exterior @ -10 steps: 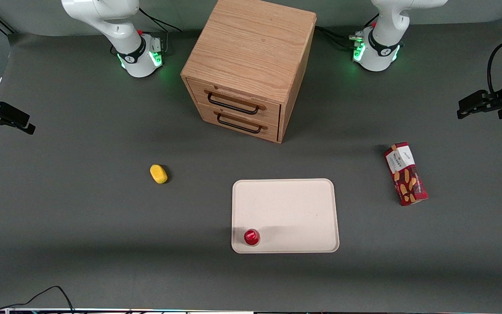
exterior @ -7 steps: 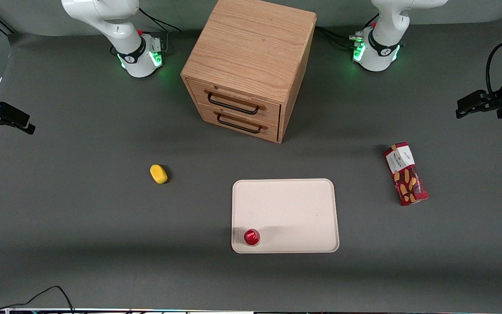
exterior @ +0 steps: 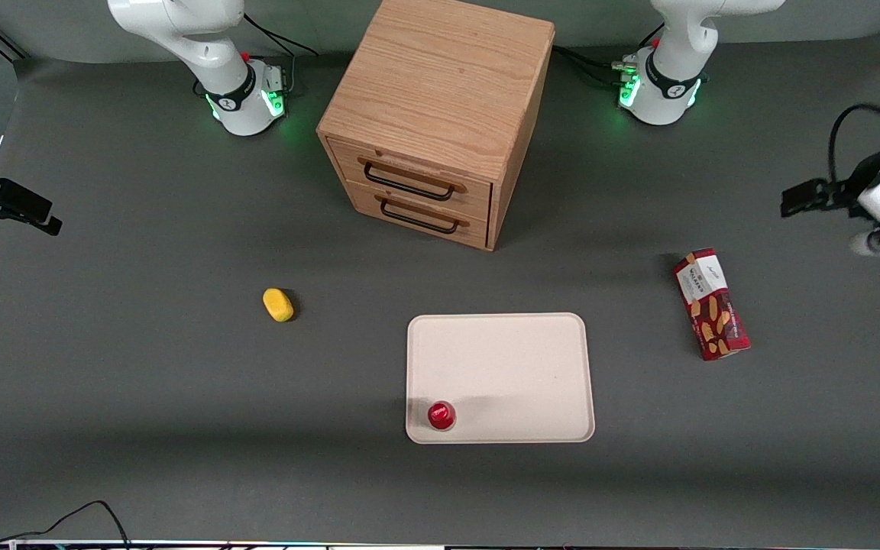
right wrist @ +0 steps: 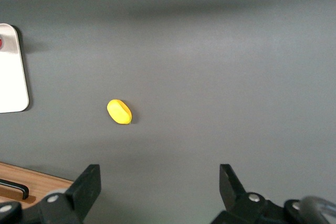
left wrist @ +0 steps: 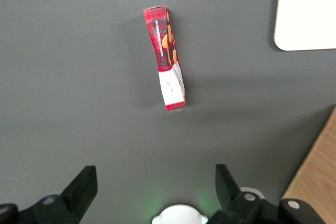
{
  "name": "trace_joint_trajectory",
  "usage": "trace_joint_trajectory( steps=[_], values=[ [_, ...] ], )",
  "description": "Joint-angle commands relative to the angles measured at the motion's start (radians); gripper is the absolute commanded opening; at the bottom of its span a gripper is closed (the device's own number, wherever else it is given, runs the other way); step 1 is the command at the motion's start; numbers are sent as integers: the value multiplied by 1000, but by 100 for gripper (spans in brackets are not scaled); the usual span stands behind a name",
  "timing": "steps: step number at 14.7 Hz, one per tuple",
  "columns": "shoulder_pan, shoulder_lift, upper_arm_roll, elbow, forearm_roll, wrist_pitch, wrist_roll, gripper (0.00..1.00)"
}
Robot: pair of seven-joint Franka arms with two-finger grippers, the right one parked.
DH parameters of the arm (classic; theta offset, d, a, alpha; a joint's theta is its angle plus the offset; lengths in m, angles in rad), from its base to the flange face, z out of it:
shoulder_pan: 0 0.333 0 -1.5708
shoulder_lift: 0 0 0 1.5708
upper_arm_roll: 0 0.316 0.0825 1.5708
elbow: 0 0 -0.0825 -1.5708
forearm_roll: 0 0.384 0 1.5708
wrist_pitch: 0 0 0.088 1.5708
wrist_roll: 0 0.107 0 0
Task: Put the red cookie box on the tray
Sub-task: 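Move the open left gripper down over the red shortbread box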
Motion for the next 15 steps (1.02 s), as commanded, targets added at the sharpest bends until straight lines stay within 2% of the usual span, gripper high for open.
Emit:
trace_joint_trajectory(
  steps=[1,3,6,9,13,14,15],
  values=[
    [4,11,12,-209,12,244,-65,100],
    [8,81,13,-267,-8,378,-87,100],
    [4,194,13,-273,-85,508,-85,100],
    [3,270,13,-300,-88,657,-81,100],
    [0,307,12,-360,-91,793,-78,99],
    [0,311,12,-372,-91,824,-76,94],
    [0,319,12,-377,-91,837,-75,82]
  ],
)
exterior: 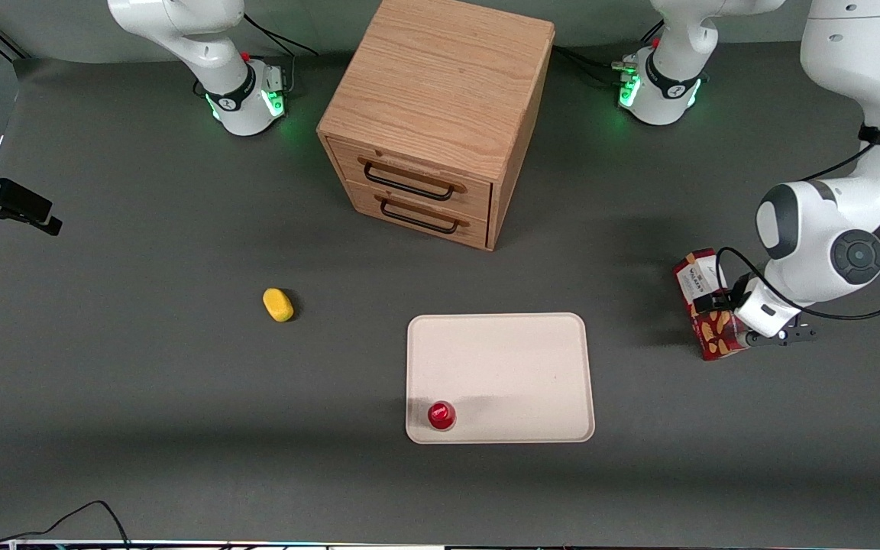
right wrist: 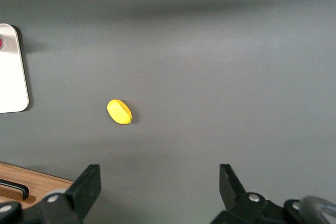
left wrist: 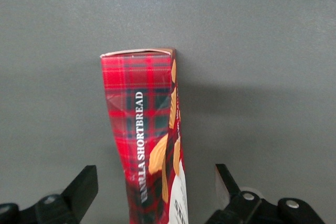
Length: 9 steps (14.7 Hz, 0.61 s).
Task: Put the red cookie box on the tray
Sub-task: 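Close the left gripper on the end of the red box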
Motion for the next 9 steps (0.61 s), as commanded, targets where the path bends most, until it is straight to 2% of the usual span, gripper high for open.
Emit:
trace_joint_trajectory(
  steps=[1,3,4,8,9],
  values=[
    [-5,-7,1,-36,-11,48,-5,63],
    [-5,-7,0,-36,-20,46,-7,14],
    [-5,-7,0,-36,-27,45,-7,0],
    [-13,-33,-2,-31,-30,7,-16,0],
    [-22,-59,-2,-22,-33,-48,-21,0]
  ],
)
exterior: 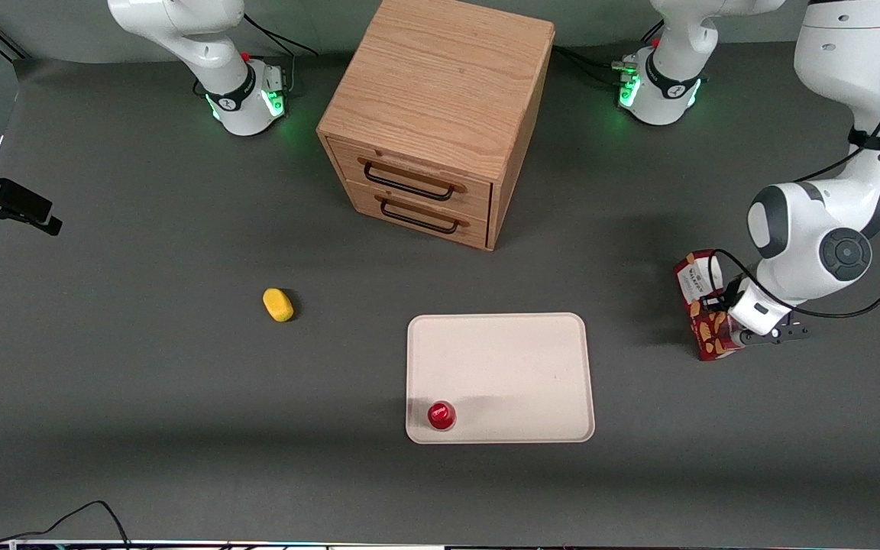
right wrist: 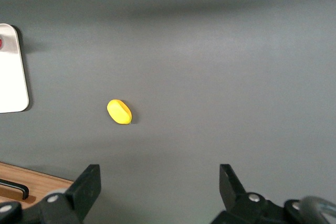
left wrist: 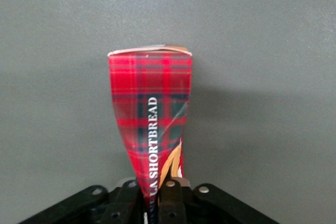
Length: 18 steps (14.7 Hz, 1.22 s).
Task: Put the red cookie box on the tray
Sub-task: 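Lift the red box upright off the table with the left gripper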
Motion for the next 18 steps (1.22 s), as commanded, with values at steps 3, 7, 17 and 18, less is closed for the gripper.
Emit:
trace_joint_trajectory(
  steps=[3,7,17,18],
  values=[
    [-46,-162,-2,115,-14,-374,-91,0],
    [-57,-236,-24,425,-10,-849,-161,0],
    [-91,-113,-154,648,-13,-859,-438,0],
    [-91,-71,-189,659,-10,-796,-508,0]
  ],
)
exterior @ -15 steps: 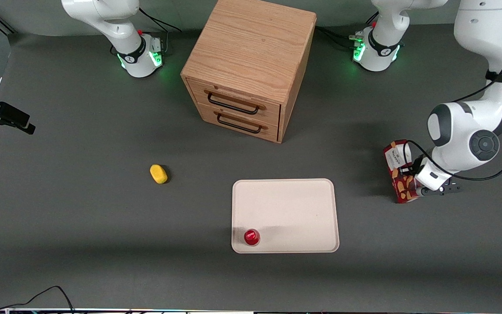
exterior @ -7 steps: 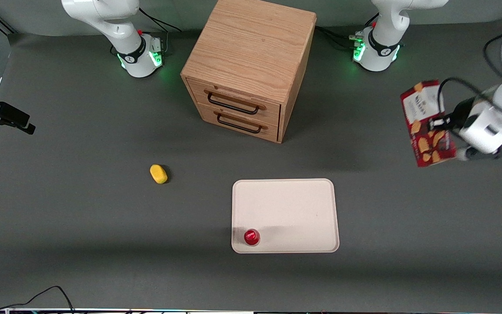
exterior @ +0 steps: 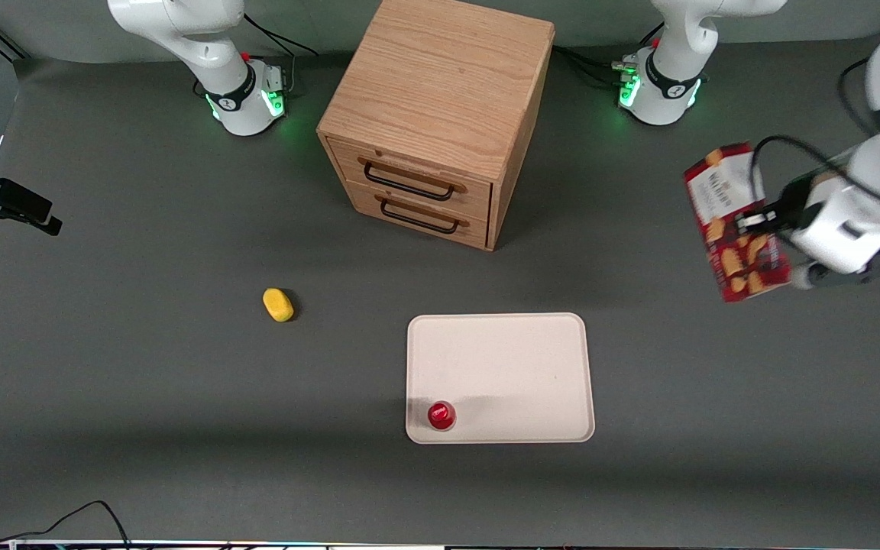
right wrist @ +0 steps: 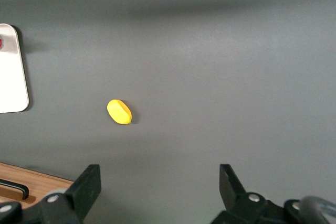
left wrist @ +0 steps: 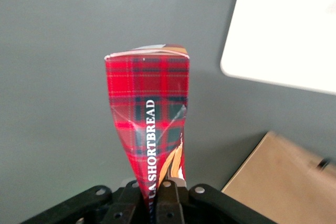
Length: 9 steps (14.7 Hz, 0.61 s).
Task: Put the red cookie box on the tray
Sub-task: 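Lift the red box upright off the table with the left gripper, then carry the red box over the white tray and lower it down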
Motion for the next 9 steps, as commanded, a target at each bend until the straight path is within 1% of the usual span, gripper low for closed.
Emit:
trace_joint_trajectory(
  steps=[1,2,4,7,9],
  values=[
    [-18,128,-88,58,9,146,-214,0],
    [-19,161,-114,60,13,214,-278,0],
    [-45,224,-149,69,64,296,-396,0],
    [-77,316,-163,86,114,394,-544,0],
    [-88,359,-171,84,159,449,-604,0]
  ],
)
